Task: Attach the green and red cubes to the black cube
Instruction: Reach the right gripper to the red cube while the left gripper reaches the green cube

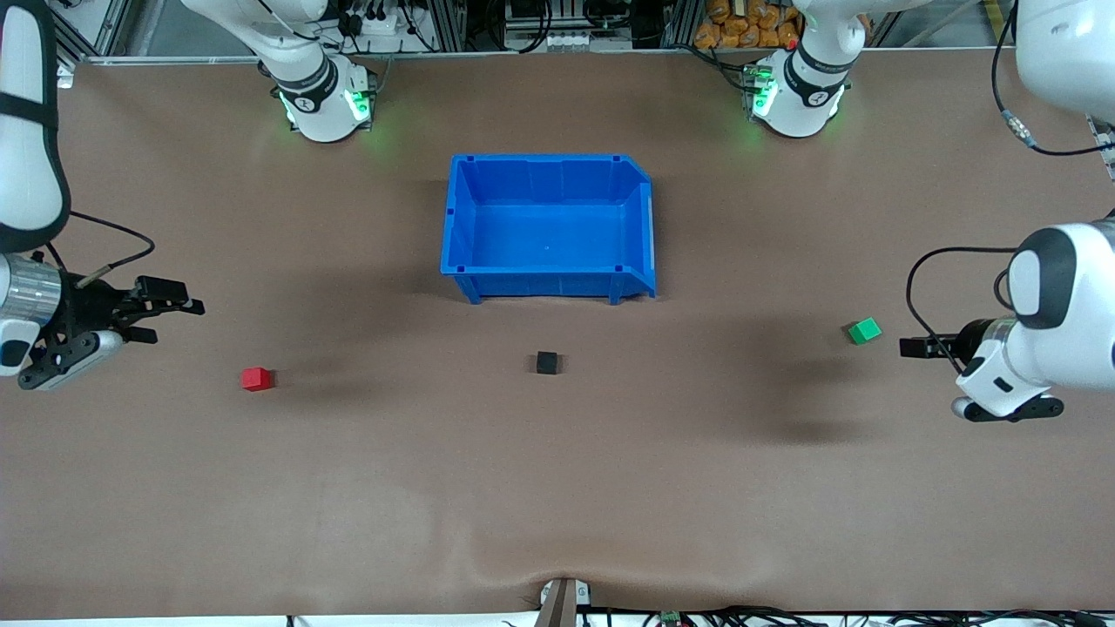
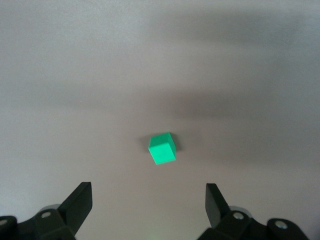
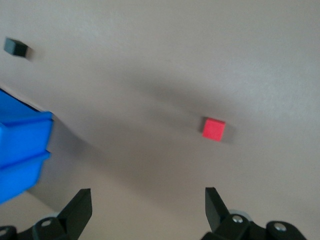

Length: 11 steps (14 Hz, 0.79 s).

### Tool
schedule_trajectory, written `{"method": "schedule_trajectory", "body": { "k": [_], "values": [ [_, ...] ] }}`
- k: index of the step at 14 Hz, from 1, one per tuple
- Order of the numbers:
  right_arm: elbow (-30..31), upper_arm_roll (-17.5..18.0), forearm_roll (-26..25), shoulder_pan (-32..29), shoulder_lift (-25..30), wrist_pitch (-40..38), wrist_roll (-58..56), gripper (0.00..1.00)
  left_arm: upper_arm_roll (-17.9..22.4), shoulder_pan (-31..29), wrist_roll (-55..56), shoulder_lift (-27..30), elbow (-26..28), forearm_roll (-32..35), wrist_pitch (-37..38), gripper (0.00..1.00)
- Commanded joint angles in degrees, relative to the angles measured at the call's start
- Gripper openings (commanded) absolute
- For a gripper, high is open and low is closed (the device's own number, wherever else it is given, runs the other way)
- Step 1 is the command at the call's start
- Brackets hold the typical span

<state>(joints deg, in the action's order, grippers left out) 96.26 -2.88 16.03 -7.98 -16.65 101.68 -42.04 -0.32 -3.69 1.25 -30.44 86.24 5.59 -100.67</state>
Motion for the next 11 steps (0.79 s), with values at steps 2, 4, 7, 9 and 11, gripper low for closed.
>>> {"method": "schedule_trajectory", "body": {
  "k": [2,4,7,9,11],
  "values": [
    [10.5,0.77,5.06,-3.96,0.57,10.97,-16.89,1.0,-0.82,-1.24,-0.81,0.47,6.73,0.04,-8.64,1.0],
    [12.89,0.77,6.99,-4.67,-0.83,15.99,-27.08,1.0,-0.83,-1.5,-0.99,0.73,12.09,-0.14,-15.49,1.0],
    [12.81,0.77,14.79,-6.16,-5.92,16.62,-42.11,1.0,-0.82,-2.64,-1.25,1.78,17.73,-0.14,-21.67,1.0],
    [12.55,0.77,20.6,-7.22,-9.35,16.8,-52.31,1.0,-0.83,-3.16,-1.34,2.04,19.14,-0.22,-22.11,1.0],
    [12.2,0.77,24.65,-8.18,-11.82,17.76,-61.19,1.0,-2.83,-6.05,-1.34,3.18,22.73,-1.62,-26.49,1.0]
  ]
}}
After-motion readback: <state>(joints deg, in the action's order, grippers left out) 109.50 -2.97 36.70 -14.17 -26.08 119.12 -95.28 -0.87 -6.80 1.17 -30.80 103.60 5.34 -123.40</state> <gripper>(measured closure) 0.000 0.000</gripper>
